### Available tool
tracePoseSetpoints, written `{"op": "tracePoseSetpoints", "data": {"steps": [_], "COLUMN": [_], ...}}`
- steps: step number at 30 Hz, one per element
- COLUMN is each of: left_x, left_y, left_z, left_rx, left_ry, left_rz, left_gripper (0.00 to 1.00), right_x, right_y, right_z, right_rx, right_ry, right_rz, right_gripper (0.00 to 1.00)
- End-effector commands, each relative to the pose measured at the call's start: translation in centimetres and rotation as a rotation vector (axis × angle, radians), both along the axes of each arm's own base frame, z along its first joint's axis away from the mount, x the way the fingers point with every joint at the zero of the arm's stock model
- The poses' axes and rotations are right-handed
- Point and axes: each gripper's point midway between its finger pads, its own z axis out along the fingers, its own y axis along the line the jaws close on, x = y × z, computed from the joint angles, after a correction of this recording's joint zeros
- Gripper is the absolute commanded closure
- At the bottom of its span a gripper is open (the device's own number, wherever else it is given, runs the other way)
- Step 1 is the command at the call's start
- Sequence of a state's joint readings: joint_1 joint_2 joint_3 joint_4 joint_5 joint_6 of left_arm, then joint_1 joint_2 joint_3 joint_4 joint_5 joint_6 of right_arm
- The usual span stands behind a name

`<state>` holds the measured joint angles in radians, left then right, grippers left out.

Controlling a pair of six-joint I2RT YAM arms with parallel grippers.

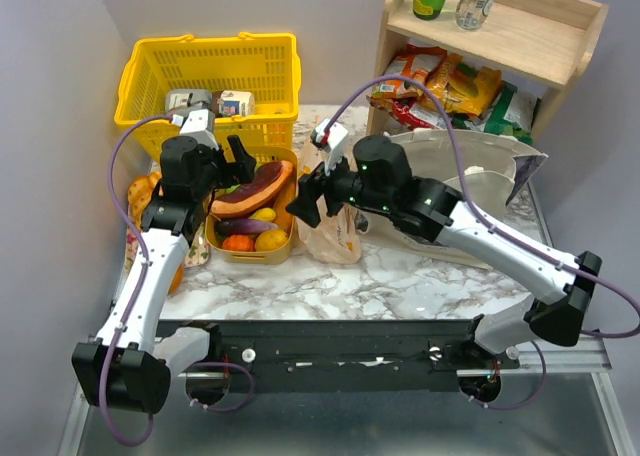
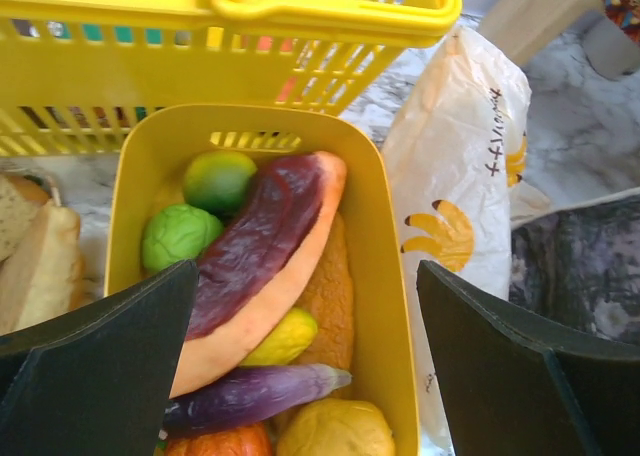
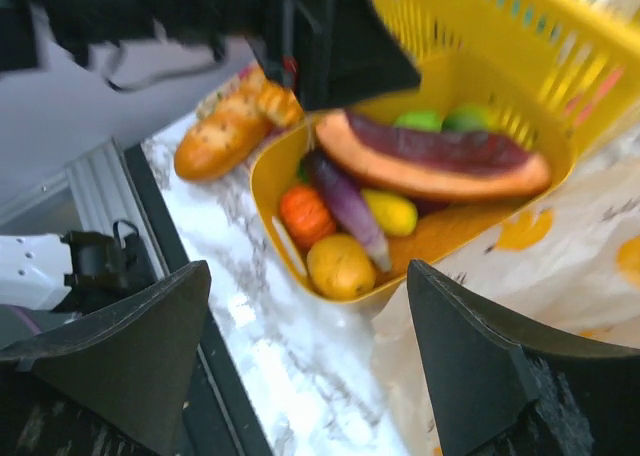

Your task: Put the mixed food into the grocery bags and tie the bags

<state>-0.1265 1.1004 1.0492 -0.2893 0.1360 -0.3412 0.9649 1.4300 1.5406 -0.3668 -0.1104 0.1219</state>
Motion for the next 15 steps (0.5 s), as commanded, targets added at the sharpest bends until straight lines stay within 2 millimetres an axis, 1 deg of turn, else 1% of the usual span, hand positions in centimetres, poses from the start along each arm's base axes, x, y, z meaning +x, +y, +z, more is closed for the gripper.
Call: {"op": "tracePoseSetpoints", "data": {"steps": [1,2,3,4,5,6,7,8,9,10,11,12,13,14,15], "left_x": [-1.0,-1.1,-1.0,-0.9,-1.4,-1.3,-1.4,-1.6,-1.8,-1.9,-2.0,-2.2,-2.3,-2.5,-2.3], "left_y": [2.3,1.6,0.9,0.5,-2.1,-3.1,-4.3,-5.1,-6.6,-7.2,-7.8,-9.0,-9.6,-10.3,-10.9], "left_z": [-0.9,-0.9,-1.3,-1.1,-1.2,-1.8,-1.6,-2.1,-2.8,-3.2,-3.4,-4.2,-4.5,-4.8,-5.8], "left_rx": [0.094,0.090,0.093,0.108,0.133,0.152,0.158,0.163,0.161,0.162,0.162,0.171,0.177,0.184,0.198], "left_ry": [-0.017,-0.016,-0.007,-0.012,-0.014,0.001,0.000,0.015,0.038,0.046,0.052,0.071,0.079,0.089,0.119], "left_rz": [0.092,0.077,0.055,0.060,-0.014,-0.038,-0.071,-0.095,-0.130,-0.146,-0.162,-0.196,-0.214,-0.232,-0.247], "left_gripper": [0.06,0.08,0.09,0.10,0.10,0.10,0.10,0.10,0.10,0.10,0.10,0.10,0.10,0.10,0.10], "right_x": [1.5,2.2,3.8,4.7,5.3,6.8,7.8,8.3,9.0,9.9,10.0,10.3,10.3,10.2,10.6], "right_y": [-0.3,-0.8,-1.6,-2.4,-3.1,-4.5,-5.5,-6.8,-8.2,-10.0,-11.0,-11.9,-12.8,-13.5,-14.4], "right_z": [-6.7,-8.4,-10.2,-11.3,-12.3,-13.3,-14.3,-15.3,-16.0,-16.3,-16.6,-17.1,-17.9,-18.0,-18.4], "right_rx": [-0.084,-0.129,-0.173,-0.199,-0.217,-0.232,-0.260,-0.309,-0.346,-0.390,-0.420,-0.437,-0.461,-0.465,-0.469], "right_ry": [0.160,0.171,0.187,0.201,0.231,0.253,0.258,0.265,0.258,0.224,0.213,0.210,0.213,0.217,0.227], "right_rz": [-0.130,-0.171,-0.228,-0.266,-0.292,-0.336,-0.388,-0.436,-0.495,-0.584,-0.615,-0.644,-0.666,-0.678,-0.701], "right_gripper": [0.11,0.11,0.11,0.11,0.11,0.11,0.11,0.11,0.11,0.10,0.09,0.09,0.09,0.09,0.09]}}
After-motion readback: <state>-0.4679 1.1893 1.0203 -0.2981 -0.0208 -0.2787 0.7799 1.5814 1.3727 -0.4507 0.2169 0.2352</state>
